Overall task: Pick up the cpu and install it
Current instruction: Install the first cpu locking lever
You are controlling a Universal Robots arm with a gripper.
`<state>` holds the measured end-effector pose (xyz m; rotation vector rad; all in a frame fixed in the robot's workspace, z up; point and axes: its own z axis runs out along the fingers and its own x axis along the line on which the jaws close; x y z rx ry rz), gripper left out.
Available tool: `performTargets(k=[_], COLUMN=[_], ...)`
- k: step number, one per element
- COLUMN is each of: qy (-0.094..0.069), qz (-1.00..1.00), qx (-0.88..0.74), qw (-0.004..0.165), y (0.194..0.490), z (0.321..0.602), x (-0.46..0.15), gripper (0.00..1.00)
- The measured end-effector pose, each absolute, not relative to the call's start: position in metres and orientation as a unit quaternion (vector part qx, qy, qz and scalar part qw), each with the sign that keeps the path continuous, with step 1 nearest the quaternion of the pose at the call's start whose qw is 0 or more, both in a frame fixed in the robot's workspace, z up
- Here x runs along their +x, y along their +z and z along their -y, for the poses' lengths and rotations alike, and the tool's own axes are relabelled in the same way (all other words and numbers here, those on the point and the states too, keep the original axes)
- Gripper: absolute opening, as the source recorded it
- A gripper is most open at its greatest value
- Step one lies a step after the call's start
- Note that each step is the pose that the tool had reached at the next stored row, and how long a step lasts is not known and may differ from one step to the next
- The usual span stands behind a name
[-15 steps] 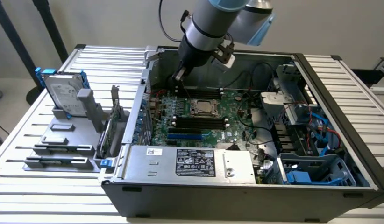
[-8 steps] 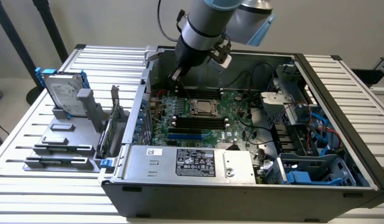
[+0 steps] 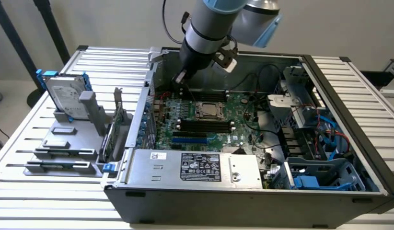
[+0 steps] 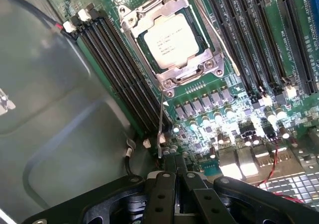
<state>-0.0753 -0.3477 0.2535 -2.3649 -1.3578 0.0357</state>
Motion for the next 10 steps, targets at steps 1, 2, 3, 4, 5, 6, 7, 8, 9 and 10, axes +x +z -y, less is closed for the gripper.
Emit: performTargets(k=[1,2,3,4,5,6,7,8,9,10], qy=[0.012,0.01,0.01,0.009,0.008,0.008,0.007,0.007,0.006,0.006], qz=[0.482,0.478,0.474,0.471,0.468,0.466,0.464,0.462,0.46,0.458], qx=[-0.851,-0.854,-0.857,-0.858,-0.86,-0.861,-0.862,-0.863,-0.864,-0.865], qw=[0.205,0.205,0.205,0.204,0.204,0.204,0.204,0.204,0.204,0.204], y=[0.2524,0.2512,0.2504,0.2496,0.2488,0.2481,0.2476,0.2471,0.2467,0.2463], z=[0.3477,0.3477,0.3478,0.3478,0.3477,0.3477,0.3477,0.3477,0.3477,0.3477], x=[-0.0755,-0.0757,-0.0762,-0.0768,-0.0776,-0.0787,-0.0797,-0.0808,-0.0818,-0.0829], gripper=[0.11,0.11,0.11,0.11,0.11,0.11,0.11,0.11,0.11,0.11])
